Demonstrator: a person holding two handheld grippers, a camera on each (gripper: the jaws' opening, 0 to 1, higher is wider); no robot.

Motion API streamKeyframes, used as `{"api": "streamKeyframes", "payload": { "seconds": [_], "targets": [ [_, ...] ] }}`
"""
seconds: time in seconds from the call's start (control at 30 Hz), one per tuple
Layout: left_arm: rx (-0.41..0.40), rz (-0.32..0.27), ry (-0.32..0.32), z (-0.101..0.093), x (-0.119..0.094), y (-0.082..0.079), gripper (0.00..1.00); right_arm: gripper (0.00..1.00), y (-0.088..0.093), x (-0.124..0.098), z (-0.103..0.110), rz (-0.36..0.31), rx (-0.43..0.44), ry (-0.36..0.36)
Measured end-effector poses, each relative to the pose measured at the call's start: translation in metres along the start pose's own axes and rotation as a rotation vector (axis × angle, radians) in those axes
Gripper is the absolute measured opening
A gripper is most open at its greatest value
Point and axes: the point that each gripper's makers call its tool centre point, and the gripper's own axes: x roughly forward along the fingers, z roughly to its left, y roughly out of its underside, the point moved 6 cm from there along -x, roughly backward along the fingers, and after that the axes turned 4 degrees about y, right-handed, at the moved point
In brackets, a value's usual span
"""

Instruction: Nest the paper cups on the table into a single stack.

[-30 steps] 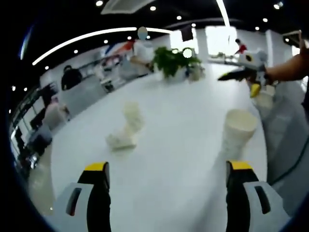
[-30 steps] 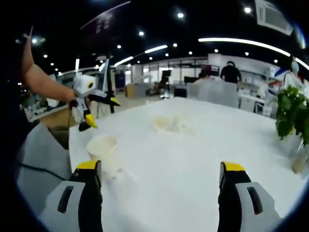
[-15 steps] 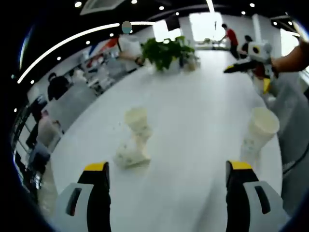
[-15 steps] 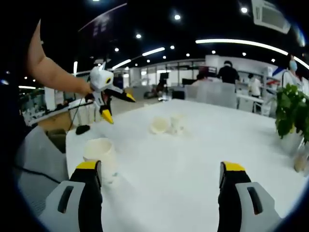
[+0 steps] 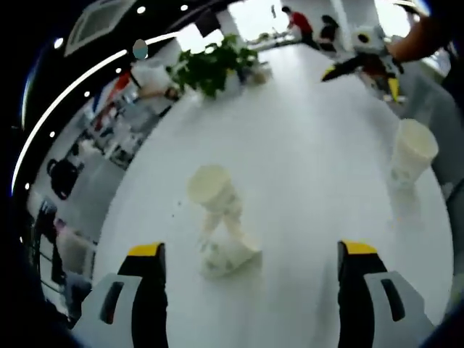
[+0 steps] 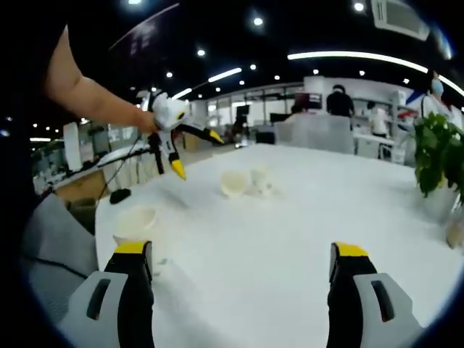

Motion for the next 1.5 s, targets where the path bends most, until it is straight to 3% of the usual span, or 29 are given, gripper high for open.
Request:
{"api": "streamKeyframes", "payload": {
  "seconds": [0.2,0.33,0.47,0.57,0.67,0.7,0.83,1.0,1.07,1.23,1.37,1.5],
  "targets": [
    [0.055,0.021,0.04,0.019,0.015,-0.004,0.94,1.0,0.004,0.003,-0.004,-0.005,0.04,0.01],
    [0.198,0.102,0.066,0.026,0.028,0.005,0.91,1.0,0.007,0.004,-0.005,-0.006,0.059,0.015],
    [0.203,0.141,0.102,0.026,0.043,0.016,0.9,1.0,0.012,0.004,-0.006,0.003,0.07,0.017],
    [0.228,0.16,0.102,0.029,0.053,0.021,0.84,0.99,0.014,0.002,-0.006,0.003,0.08,0.018],
    [0.335,0.25,0.088,0.032,0.062,0.031,0.74,0.98,0.016,0.001,-0.005,0.003,0.09,0.019],
    [0.339,0.249,0.102,0.031,0.064,0.032,0.73,0.98,0.016,0.001,-0.005,0.005,0.093,0.017],
    [0.315,0.232,0.124,0.031,0.071,0.029,0.72,0.97,0.019,0.002,-0.003,0.009,0.095,0.013],
    [0.299,0.258,0.166,0.031,0.079,0.034,0.58,0.97,0.02,0.002,0.001,0.012,0.1,0.007],
    [0.316,0.267,0.144,0.034,0.081,0.033,0.55,0.97,0.021,0.003,0.003,0.016,0.099,0.004],
    [0.27,0.265,0.182,0.031,0.082,0.029,0.44,0.96,0.021,0.003,0.005,0.018,0.094,-0.004],
    [0.194,0.251,0.194,0.027,0.082,0.025,0.44,0.96,0.021,0.003,0.006,0.015,0.103,-0.003],
    [0.068,0.259,0.283,0.012,0.086,0.025,0.43,0.95,0.022,0.002,0.007,0.016,0.104,-0.004]
  ]
}}
